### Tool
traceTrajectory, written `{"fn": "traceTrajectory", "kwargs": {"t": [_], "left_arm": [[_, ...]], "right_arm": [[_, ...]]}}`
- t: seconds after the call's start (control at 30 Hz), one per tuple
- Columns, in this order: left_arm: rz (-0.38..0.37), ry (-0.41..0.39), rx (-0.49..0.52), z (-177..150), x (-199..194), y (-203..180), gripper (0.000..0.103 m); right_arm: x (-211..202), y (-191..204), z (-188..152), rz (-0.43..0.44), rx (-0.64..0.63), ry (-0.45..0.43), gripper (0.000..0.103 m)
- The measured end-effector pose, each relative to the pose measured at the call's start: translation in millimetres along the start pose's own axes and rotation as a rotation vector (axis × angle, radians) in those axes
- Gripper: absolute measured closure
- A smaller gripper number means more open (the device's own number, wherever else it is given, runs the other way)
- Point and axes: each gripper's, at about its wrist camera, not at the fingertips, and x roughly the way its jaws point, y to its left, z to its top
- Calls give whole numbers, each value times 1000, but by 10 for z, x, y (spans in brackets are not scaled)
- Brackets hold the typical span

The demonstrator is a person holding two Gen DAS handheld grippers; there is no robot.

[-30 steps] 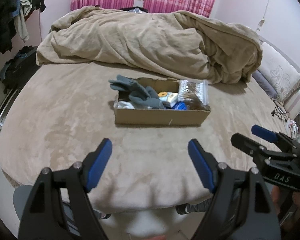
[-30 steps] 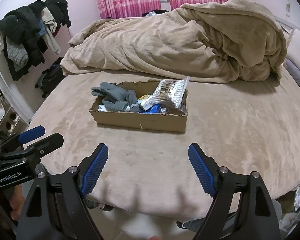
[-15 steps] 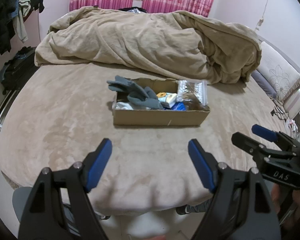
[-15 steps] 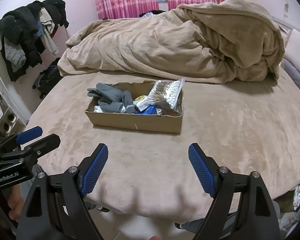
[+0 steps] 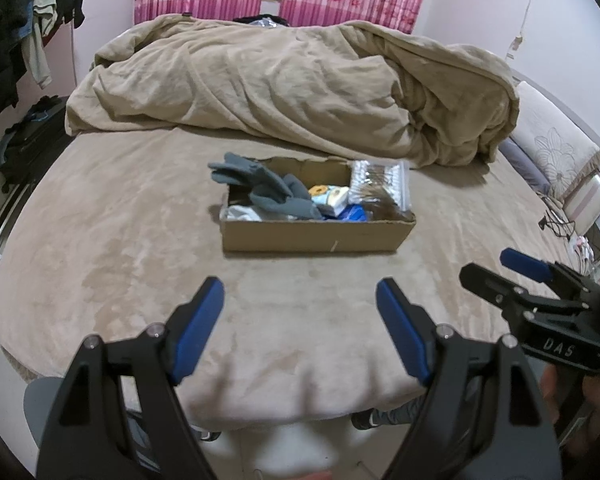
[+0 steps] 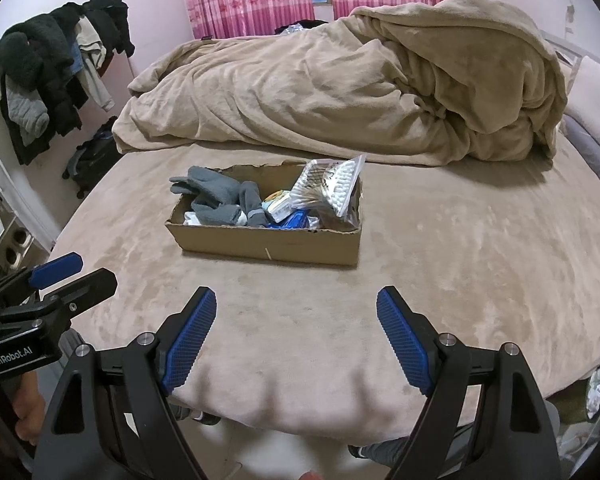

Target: Organize objects

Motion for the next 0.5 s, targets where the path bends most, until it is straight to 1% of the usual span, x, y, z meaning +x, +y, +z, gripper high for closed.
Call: {"fn": "traceTrajectory", "kwargs": {"t": [0.5], "left_arm": [[-4,3,-1,11,-5,-10,23]], "right_arm": [[20,-19,-8,2,4,-3,18]]}}
